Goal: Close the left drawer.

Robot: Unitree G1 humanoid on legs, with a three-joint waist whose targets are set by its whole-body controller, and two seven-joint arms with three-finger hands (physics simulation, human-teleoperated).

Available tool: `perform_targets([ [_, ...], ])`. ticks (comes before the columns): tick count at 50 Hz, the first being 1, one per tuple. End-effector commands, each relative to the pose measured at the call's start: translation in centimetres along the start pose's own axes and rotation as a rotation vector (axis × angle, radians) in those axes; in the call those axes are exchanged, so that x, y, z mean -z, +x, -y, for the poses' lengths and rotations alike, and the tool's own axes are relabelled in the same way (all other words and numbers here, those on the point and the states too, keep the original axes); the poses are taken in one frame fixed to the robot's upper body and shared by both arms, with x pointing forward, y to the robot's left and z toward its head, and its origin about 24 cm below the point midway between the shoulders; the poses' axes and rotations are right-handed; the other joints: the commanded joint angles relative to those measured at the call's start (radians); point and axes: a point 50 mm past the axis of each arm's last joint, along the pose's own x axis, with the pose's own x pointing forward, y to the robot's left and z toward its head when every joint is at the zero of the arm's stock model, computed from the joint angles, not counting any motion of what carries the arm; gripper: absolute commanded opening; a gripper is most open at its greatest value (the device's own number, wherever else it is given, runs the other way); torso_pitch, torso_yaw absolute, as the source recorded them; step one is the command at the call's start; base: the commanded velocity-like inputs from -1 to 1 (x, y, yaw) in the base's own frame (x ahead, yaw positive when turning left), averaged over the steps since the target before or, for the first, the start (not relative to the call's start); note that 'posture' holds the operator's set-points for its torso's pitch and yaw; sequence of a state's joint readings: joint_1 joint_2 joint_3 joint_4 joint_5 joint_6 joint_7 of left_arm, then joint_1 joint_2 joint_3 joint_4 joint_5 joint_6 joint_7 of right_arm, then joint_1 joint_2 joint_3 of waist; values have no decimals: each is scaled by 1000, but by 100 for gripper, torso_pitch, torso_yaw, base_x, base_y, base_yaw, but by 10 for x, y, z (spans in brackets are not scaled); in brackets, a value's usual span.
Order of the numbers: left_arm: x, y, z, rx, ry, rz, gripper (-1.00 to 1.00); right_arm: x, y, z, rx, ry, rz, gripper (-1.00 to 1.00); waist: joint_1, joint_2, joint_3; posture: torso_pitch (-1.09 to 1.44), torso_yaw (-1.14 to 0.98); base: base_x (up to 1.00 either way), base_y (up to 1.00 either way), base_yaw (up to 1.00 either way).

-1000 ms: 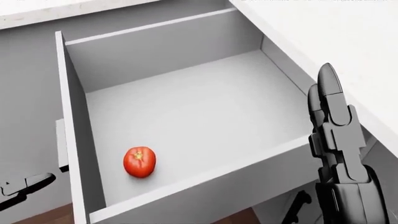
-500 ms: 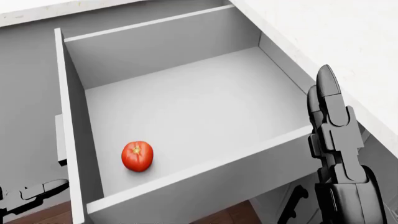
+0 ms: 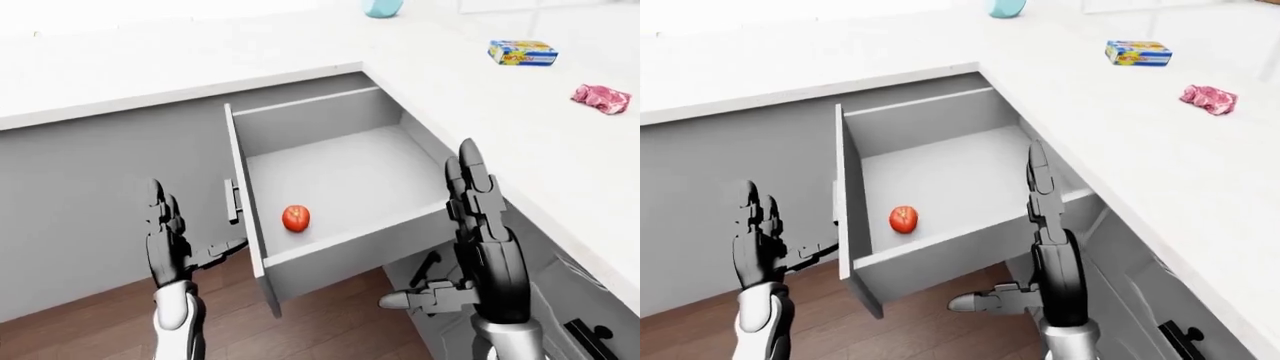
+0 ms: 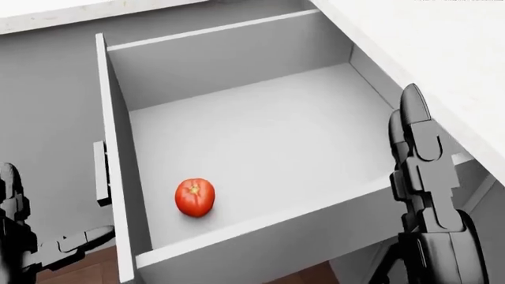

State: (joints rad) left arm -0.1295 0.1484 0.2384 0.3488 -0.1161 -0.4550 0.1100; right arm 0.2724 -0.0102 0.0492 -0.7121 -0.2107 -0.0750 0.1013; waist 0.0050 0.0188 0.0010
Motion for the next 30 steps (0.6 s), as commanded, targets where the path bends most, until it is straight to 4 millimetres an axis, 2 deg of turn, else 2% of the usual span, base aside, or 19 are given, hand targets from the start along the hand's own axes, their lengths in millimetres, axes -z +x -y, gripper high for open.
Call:
perform_targets([
  [1, -9, 4, 14, 89, 16, 50, 100, -12, 2, 2, 14, -4, 72, 100, -6, 4, -11, 0, 0, 0, 0, 0],
  [10, -8, 2, 21, 132, 31, 34, 100, -12, 1, 2, 12, -5, 71, 100, -7, 7, -11, 0, 0, 0, 0, 0],
  [30, -1, 2, 49, 272, 110, -33, 100, -10, 2, 2, 13, -2, 68, 100, -11, 12, -10, 0, 0, 0, 0, 0],
])
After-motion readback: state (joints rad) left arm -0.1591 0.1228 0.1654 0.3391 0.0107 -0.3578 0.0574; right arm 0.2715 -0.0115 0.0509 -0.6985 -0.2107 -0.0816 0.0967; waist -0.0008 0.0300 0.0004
